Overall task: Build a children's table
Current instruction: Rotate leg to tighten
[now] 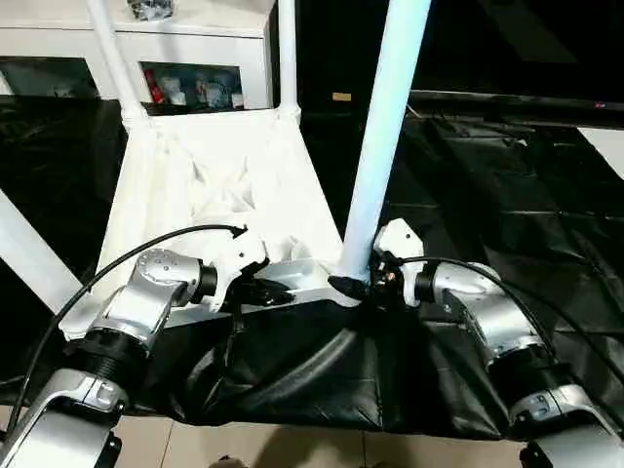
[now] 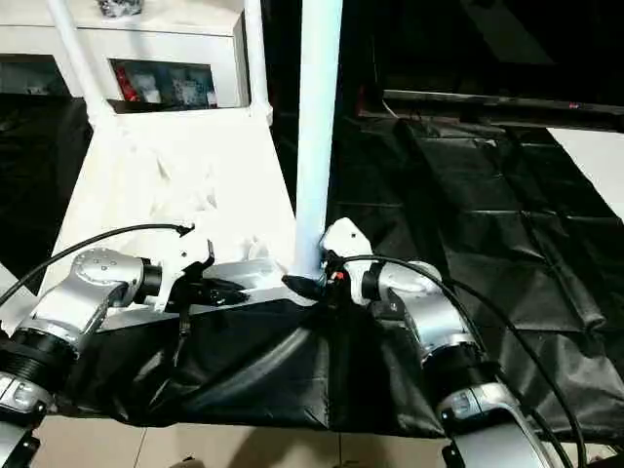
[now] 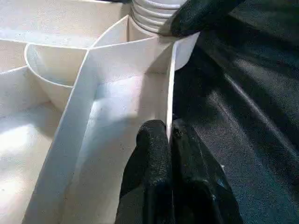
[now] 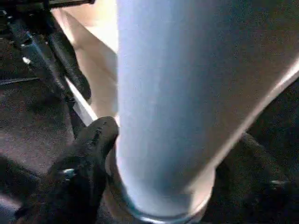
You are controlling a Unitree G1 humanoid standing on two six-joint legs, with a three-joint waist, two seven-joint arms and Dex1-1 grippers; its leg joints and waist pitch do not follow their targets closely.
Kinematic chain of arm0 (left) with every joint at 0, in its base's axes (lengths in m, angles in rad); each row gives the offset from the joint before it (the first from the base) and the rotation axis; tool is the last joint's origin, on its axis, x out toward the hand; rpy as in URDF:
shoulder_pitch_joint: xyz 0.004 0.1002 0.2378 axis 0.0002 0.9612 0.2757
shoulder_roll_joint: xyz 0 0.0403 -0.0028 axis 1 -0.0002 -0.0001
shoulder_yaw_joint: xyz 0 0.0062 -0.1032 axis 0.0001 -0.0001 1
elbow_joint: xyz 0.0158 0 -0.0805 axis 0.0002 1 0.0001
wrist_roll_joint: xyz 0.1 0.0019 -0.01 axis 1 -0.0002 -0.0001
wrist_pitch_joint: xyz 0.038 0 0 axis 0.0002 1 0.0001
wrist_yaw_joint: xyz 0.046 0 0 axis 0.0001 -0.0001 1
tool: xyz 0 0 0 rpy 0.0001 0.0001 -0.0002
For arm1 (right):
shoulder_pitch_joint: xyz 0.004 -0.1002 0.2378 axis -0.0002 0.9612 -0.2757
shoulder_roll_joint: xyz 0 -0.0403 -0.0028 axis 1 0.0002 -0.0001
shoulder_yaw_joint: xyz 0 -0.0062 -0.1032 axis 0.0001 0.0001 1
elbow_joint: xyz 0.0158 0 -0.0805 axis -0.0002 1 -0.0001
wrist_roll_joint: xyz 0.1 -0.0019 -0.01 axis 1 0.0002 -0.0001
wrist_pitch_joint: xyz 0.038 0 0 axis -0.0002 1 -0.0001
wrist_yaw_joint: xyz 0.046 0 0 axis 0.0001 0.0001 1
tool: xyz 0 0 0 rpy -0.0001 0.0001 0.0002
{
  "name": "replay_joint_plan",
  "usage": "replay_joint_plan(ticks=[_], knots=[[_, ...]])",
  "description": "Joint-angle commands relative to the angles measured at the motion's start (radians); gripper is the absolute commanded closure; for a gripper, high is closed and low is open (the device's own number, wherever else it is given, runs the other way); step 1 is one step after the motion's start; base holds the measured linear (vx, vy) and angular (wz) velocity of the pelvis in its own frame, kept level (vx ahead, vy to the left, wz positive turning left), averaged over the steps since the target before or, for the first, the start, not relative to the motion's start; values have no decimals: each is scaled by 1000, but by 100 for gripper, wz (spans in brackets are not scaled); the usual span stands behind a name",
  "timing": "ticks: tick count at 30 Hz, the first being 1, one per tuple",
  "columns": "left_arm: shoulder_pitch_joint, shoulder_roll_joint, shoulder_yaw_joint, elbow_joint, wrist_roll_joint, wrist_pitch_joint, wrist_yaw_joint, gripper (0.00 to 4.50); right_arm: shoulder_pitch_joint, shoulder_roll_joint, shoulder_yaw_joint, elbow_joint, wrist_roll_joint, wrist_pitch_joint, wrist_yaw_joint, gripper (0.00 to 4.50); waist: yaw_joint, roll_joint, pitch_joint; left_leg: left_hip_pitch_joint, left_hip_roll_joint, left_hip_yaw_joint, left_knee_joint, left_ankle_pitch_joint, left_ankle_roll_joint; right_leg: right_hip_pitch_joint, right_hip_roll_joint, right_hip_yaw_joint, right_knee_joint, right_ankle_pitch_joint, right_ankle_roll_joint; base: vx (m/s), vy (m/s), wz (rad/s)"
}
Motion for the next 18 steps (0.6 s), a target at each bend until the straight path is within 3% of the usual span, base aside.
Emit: replay_joint_plan(ticks=[1, 9, 12, 15, 18], knots=[[25, 4, 7, 11, 8, 29, 8, 450, -27, -4, -9, 24, -10, -17, -12, 157, 6, -2, -67, -5, -13, 11, -68, -182, 22, 62, -50, 40, -74, -202, -201, 0, 0, 0], [1, -76, 46, 6, 1, 69, 160, 450, 9, 59, -33, 41, -14, -7, -144, 179, 1, -5, -65, -4, -14, 12, -69, -189, 15, 62, -49, 40, -79, -237, -191, 0, 0, 0], [-23, -149, 49, -7, 23, 108, 289, 450, 48, 143, -62, 16, -11, 18, -288, 180, 2, -5, -64, -1, -14, 13, -69, -185, 12, 57, -49, 42, -85, -268, -172, 0, 0, 0], [-42, -256, 50, -41, 44, 172, 427, 450, 84, 292, -71, -5, -22, 40, -495, 181, 0, -3, -62, 0, -15, 12, -72, -195, 0, 53, -48, 42, -90, -313, -148, 0, 0, 0], [-57, -294, 36, -26, 61, 161, 466, 450, 63, 357, -48, 10, -21, 43, -511, 181, -2, -1, -62, 0, -18, 10, -73, -224, 1, 50, -46, 40, -97, -353, -125, 0, 0, 0]])
